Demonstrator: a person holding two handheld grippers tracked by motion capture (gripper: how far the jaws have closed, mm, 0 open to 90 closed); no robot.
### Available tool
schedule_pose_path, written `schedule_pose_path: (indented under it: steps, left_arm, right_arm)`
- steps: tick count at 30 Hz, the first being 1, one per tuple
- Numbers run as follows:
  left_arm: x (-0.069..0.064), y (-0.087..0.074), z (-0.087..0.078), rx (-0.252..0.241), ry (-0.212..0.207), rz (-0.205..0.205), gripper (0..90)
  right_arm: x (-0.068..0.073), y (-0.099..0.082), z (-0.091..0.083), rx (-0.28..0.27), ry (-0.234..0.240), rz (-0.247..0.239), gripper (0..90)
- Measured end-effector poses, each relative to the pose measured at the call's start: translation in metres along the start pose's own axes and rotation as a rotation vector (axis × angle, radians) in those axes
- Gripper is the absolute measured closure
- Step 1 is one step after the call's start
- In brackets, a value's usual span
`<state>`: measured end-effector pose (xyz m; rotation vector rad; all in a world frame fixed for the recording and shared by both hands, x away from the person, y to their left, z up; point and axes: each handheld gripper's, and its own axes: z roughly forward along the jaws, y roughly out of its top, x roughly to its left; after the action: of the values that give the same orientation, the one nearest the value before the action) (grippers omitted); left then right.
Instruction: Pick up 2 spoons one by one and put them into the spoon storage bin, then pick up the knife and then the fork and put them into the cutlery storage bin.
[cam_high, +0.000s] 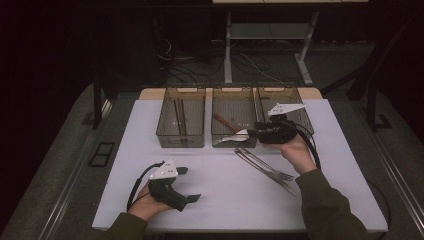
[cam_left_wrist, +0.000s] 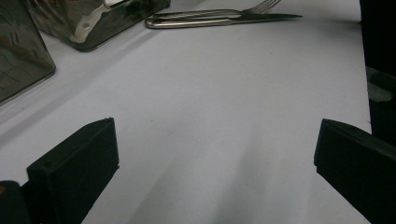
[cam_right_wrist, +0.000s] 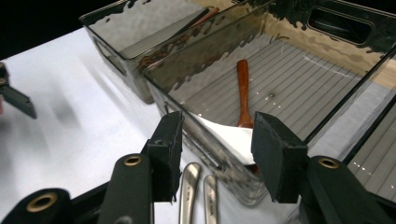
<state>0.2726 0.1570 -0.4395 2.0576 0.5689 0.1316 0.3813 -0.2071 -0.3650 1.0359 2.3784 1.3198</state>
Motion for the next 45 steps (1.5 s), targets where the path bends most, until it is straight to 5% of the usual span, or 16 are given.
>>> schedule_pose_path:
  steps: [13, 18, 35, 45]
  left_arm:
    - [0.0, 0.0, 0.001, 0.004, 0.003, 0.0, 0.0]
    - [0.001, 0.0, 0.001, 0.006, 0.005, 0.0, 0.0]
    - [0.001, 0.0, 0.001, 0.004, 0.005, 0.001, 0.0]
    - [0.001, 0.0, 0.0, 0.002, 0.005, 0.0, 0.0]
  right_arm:
    - [0.0, -0.027, -0.02, 0.02, 0.075, 0.002, 51.0]
    - [-0.003, -0.035, -0.027, 0.015, 0.061, 0.014, 50.4]
    - [-0.002, -0.051, -0.028, 0.153, 0.071, -0.023, 44.8]
    - [-0.007, -0.056, -0.029, 0.237, 0.033, -0.033, 44.5]
